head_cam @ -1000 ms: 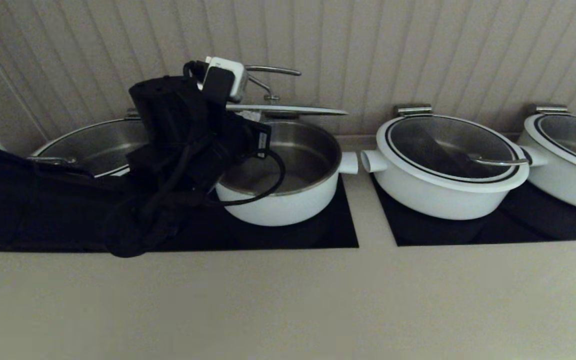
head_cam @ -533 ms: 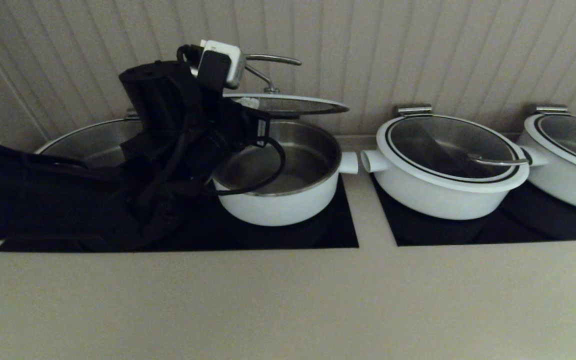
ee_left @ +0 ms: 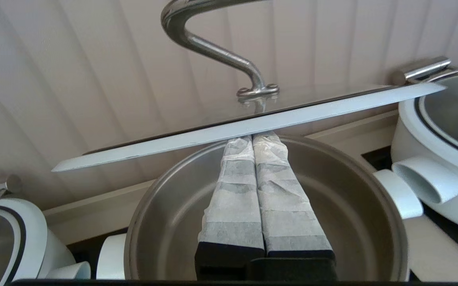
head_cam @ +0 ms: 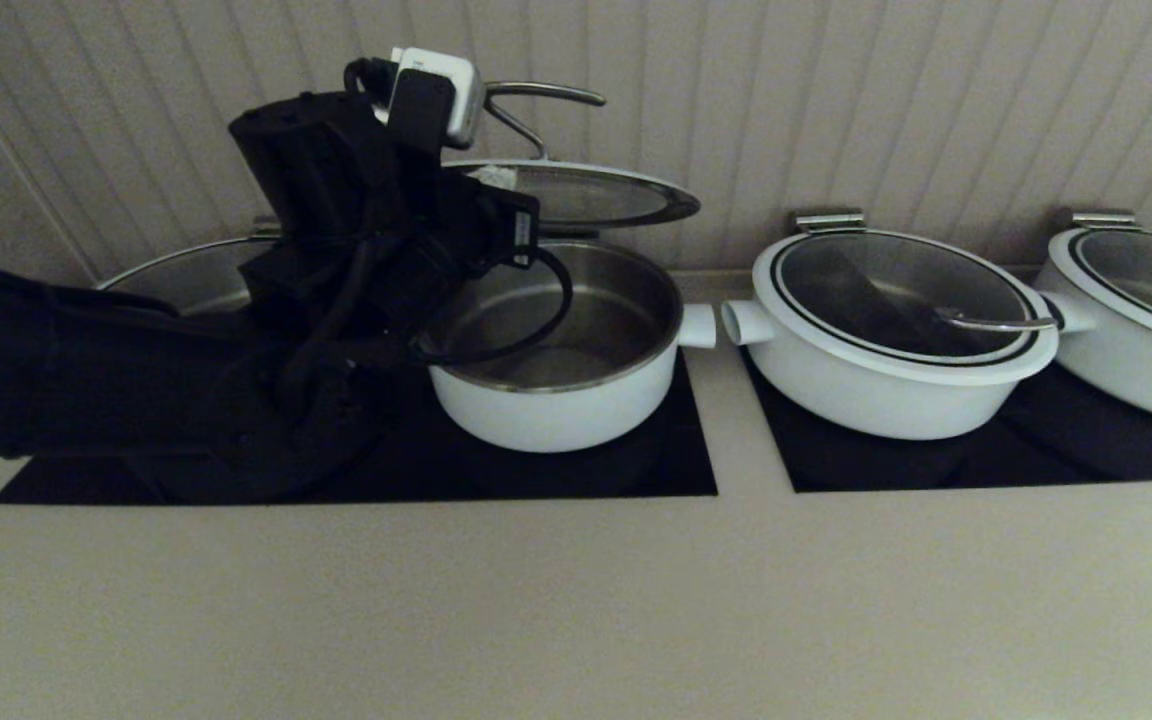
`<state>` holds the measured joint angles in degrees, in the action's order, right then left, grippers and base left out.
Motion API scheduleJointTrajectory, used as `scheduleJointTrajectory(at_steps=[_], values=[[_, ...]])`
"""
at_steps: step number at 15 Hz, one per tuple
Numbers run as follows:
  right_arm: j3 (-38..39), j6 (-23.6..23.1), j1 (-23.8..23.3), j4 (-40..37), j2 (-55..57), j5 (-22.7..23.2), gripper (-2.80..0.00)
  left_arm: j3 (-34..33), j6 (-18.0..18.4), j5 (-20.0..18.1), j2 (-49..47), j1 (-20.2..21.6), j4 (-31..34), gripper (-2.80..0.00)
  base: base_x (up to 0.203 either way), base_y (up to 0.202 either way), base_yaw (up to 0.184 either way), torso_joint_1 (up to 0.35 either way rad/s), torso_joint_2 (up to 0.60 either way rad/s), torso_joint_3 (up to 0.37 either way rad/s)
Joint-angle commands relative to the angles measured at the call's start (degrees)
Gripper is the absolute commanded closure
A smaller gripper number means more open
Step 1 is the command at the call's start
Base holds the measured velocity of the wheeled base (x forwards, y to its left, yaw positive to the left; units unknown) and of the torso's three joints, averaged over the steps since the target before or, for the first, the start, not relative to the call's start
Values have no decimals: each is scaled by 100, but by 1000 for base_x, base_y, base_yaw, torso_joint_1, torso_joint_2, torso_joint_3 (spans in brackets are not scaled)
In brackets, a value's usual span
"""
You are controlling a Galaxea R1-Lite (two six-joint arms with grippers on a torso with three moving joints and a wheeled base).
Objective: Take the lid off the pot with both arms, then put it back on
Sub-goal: Open the pot lid completely
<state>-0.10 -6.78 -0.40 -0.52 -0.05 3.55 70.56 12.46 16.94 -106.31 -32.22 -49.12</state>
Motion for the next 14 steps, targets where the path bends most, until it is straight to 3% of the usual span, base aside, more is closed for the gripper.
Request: scheduleJointTrajectory(at_steps=[1,6,14], values=[[1,-8,-4,0,14,6,0,19,-6,11,-65,23,-28,0,0,0,0,0,0,0],[1,-4,0,0,14,6,0,19,207,-7,-270,78,-794,0,0,0,0,0,0,0],[1,1,-4,0,14,6,0,698,295,1,-514,149,-810,0,0,0,0,0,0,0]])
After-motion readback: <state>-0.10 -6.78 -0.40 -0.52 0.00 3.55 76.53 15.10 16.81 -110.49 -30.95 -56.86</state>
